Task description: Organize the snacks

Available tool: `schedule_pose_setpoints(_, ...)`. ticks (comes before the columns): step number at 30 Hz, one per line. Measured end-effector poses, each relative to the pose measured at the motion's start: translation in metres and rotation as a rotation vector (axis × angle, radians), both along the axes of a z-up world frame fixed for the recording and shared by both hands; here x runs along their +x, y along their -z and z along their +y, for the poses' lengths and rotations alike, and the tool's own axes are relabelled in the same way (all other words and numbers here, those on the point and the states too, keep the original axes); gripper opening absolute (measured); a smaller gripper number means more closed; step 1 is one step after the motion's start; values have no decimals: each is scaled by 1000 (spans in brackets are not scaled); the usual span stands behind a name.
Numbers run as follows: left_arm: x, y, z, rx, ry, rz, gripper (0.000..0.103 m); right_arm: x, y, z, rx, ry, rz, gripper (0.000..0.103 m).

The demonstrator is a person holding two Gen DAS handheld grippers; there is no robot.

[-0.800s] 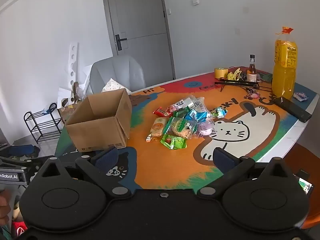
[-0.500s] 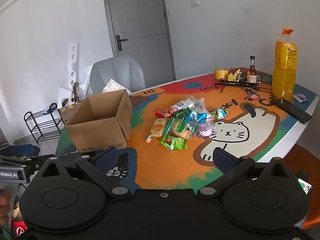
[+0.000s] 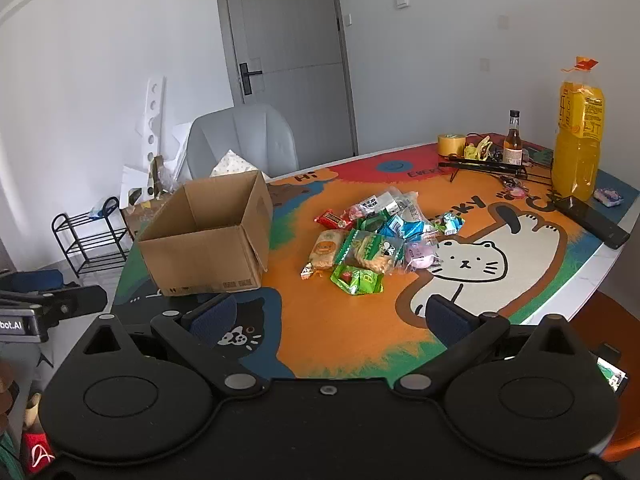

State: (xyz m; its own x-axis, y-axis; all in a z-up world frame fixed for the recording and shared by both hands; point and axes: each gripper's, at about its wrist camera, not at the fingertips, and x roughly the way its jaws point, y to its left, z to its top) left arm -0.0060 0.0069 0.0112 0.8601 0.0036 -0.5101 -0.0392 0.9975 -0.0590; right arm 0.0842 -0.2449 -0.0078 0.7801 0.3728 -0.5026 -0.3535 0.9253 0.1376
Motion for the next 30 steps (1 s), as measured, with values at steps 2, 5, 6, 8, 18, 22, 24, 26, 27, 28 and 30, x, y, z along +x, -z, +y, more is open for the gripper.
schedule_pose_setpoints(2, -1, -1, 0, 3, 3, -2, 103, 0, 0, 1, 3, 0, 0, 103)
schedule_pose_setpoints(5, -2, 0, 0, 6, 4, -3, 103, -1, -2, -1, 7, 2, -6, 103)
schedule_pose_setpoints(6, -2, 0, 0, 6, 3, -3, 103, -2, -2, -1, 7, 2, -8, 103)
schedule_pose_setpoints(8, -2, 1, 0, 5, 5, -5, 103, -1, -3, -2, 8, 5, -8, 103)
schedule_pose_setpoints(18, -4, -1, 2, 2, -3, -9, 103, -2, -3, -2, 6, 5, -7, 103)
schedule_pose_setpoints(22, -4, -1, 2, 3, -2, -10, 103, -1, -4, -2, 6, 4, -10, 103)
schedule_pose_setpoints(24, -4, -1, 2, 2, -2, -9, 103, -1, -4, -2, 5, 4, -11, 103)
schedule_pose_setpoints(26, -4, -1, 2, 2, -1, -9, 103, -1, -4, -1, 5, 4, -11, 103)
schedule_pose_setpoints(27, -3, -1, 3, 1, -1, -9, 103, -1, -4, -1, 4, 4, -11, 103)
schedule_pose_setpoints(28, -4, -1, 2, 1, -1, -10, 103, -1, -4, -1, 3, 6, -11, 103)
schedule_pose_setpoints(30, -3, -1, 3, 2, -1, -10, 103, -2, -4, -2, 5, 5, -13, 103)
